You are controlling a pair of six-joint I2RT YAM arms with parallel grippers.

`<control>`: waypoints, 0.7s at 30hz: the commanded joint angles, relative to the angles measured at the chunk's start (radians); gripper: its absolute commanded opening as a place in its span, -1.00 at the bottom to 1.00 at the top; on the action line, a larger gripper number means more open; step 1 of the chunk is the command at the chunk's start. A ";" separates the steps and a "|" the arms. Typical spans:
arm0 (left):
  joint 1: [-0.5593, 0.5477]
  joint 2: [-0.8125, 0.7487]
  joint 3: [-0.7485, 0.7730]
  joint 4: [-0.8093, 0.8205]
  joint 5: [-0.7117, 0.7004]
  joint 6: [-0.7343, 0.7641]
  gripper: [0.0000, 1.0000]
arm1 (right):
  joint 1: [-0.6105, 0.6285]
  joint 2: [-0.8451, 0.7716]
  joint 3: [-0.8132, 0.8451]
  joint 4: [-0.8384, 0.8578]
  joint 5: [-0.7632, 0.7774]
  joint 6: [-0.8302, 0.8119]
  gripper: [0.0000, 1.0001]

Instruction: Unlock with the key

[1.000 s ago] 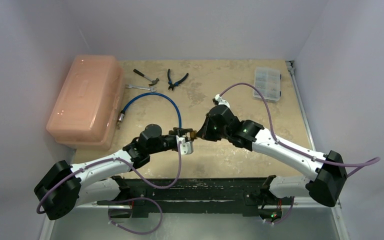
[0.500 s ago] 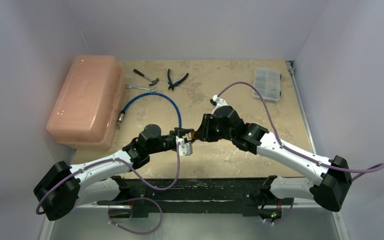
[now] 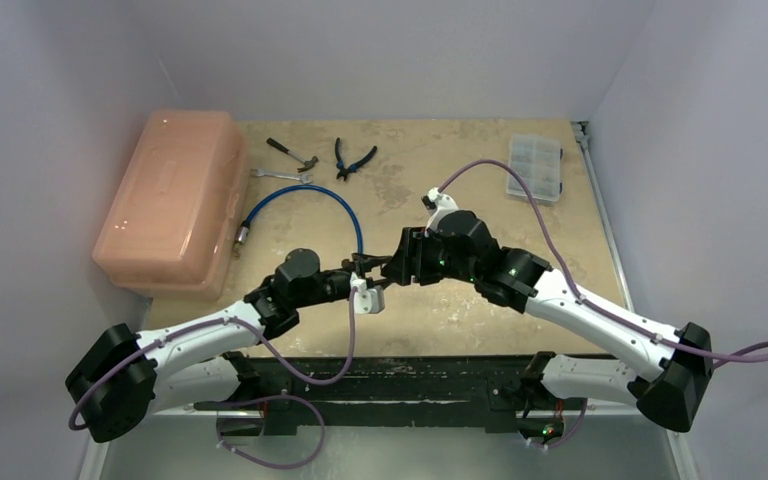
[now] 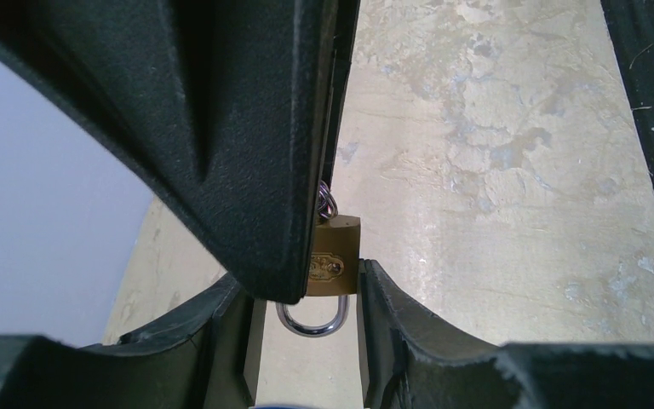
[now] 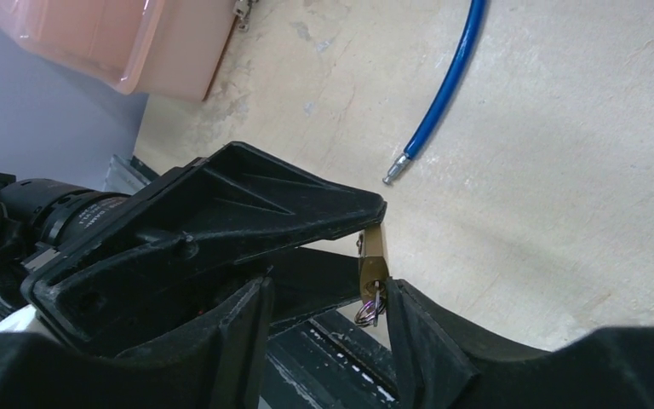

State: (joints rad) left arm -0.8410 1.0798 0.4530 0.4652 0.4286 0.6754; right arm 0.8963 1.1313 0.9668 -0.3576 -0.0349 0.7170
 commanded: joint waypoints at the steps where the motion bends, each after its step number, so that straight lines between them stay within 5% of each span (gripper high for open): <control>1: -0.038 -0.027 0.048 0.093 0.138 0.011 -1.00 | -0.002 -0.025 0.056 0.056 0.076 -0.024 0.10; 6: -0.038 -0.029 0.048 0.089 0.133 0.011 -1.00 | -0.006 -0.034 0.049 0.016 0.111 -0.022 0.05; 11: -0.038 -0.029 0.048 0.086 0.118 0.014 -1.00 | -0.008 -0.043 0.054 -0.027 0.152 -0.020 0.49; 14: -0.038 -0.030 0.049 0.086 0.109 0.015 -1.00 | -0.008 -0.046 0.060 -0.048 0.164 -0.021 0.56; 21: -0.038 -0.027 0.049 0.083 0.090 0.018 -1.00 | -0.008 -0.065 0.056 -0.038 0.146 -0.030 0.04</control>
State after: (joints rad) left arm -0.8677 1.0748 0.4545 0.4774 0.4725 0.6754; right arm 0.8944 1.0969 0.9798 -0.4335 0.0845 0.7002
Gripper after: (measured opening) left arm 0.407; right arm 0.578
